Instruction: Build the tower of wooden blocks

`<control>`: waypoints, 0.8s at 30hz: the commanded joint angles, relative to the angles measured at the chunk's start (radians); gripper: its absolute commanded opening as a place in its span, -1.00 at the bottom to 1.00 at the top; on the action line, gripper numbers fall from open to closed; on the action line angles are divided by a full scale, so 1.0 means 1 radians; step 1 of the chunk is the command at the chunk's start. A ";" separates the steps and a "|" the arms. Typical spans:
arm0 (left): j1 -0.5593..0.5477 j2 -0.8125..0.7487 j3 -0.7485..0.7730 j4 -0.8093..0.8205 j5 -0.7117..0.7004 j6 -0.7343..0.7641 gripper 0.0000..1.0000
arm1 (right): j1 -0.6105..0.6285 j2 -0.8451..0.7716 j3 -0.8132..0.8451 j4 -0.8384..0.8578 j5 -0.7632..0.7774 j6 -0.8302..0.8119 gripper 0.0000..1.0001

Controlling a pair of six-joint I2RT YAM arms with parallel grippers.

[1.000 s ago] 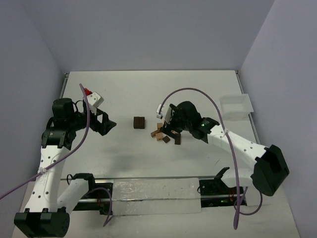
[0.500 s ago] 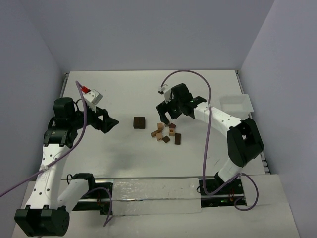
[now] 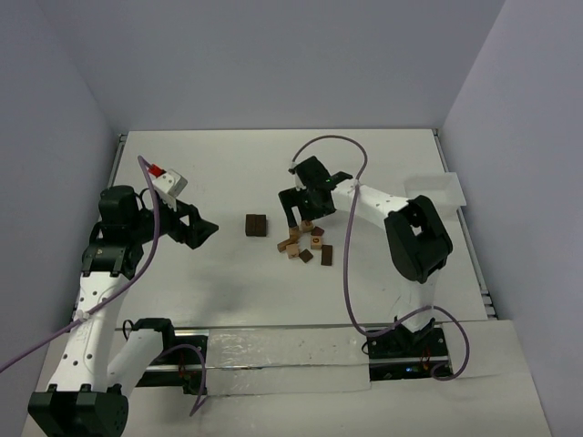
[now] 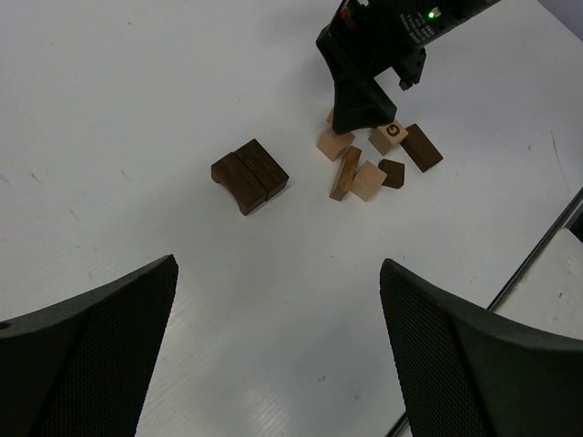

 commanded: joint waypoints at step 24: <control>0.005 -0.013 -0.038 0.081 -0.001 -0.016 0.95 | 0.065 0.076 0.043 -0.039 0.026 0.059 0.96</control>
